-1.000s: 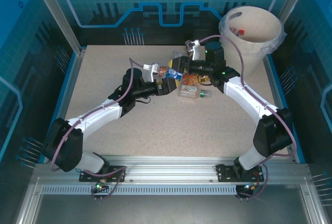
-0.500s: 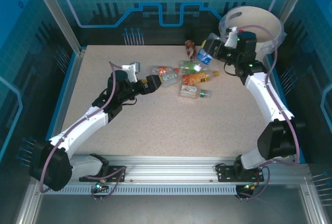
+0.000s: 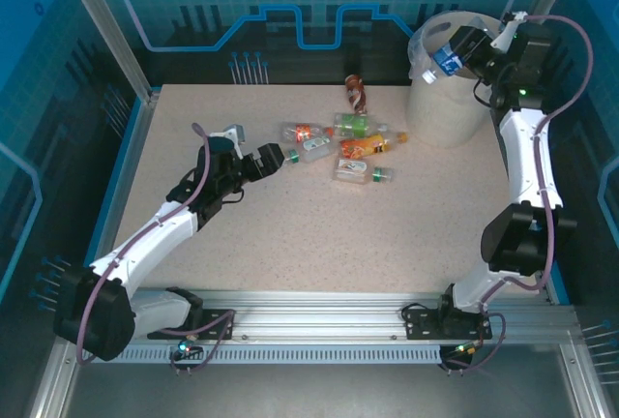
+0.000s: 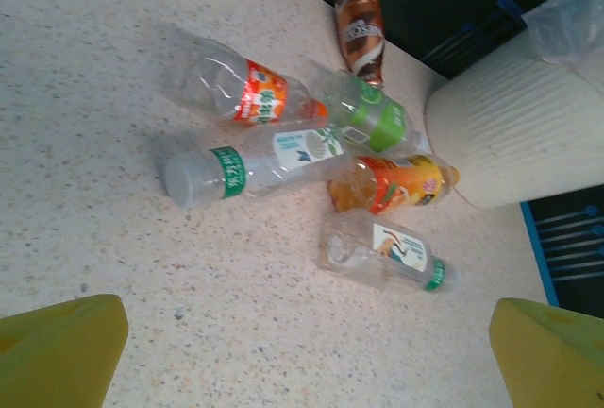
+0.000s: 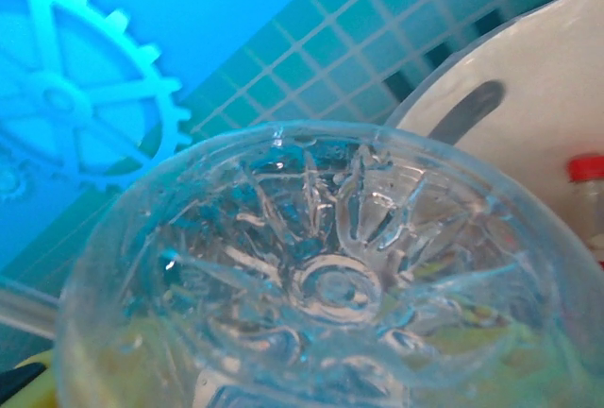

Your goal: Put the plastic bottles in the bin

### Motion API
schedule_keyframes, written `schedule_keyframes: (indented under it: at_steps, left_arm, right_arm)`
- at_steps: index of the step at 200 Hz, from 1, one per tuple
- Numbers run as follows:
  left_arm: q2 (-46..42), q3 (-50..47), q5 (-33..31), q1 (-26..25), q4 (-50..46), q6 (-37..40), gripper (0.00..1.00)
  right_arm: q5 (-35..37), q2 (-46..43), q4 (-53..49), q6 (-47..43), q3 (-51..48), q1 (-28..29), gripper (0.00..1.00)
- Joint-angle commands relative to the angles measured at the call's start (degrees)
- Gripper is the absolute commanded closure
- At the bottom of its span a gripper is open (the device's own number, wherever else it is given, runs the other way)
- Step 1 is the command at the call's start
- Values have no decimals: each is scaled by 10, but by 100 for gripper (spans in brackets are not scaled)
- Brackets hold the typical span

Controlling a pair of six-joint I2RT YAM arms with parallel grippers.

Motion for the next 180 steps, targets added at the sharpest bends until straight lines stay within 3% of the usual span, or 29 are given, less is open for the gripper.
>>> schedule_keyframes:
  at_steps: [1, 54, 101, 126, 180]
  left_arm:
    - [-20, -18, -36, 5, -4, -12, 1]
    - [-19, -8, -34, 5, -29, 6, 1]
    - [-19, -11, -33, 5, -41, 8, 1]
    - [-20, -18, -48, 5, -42, -1, 1]
    - [-18, -31, -61, 6, -37, 7, 1]
  right_arm:
    - [28, 17, 28, 47, 25, -21, 58]
    - [83, 54, 79, 101, 30, -57, 59]
    - [166, 58, 109, 59, 21, -35, 58]
    - [232, 59, 110, 11, 12, -17, 52]
    - [264, 80, 90, -56, 9, -2, 51]
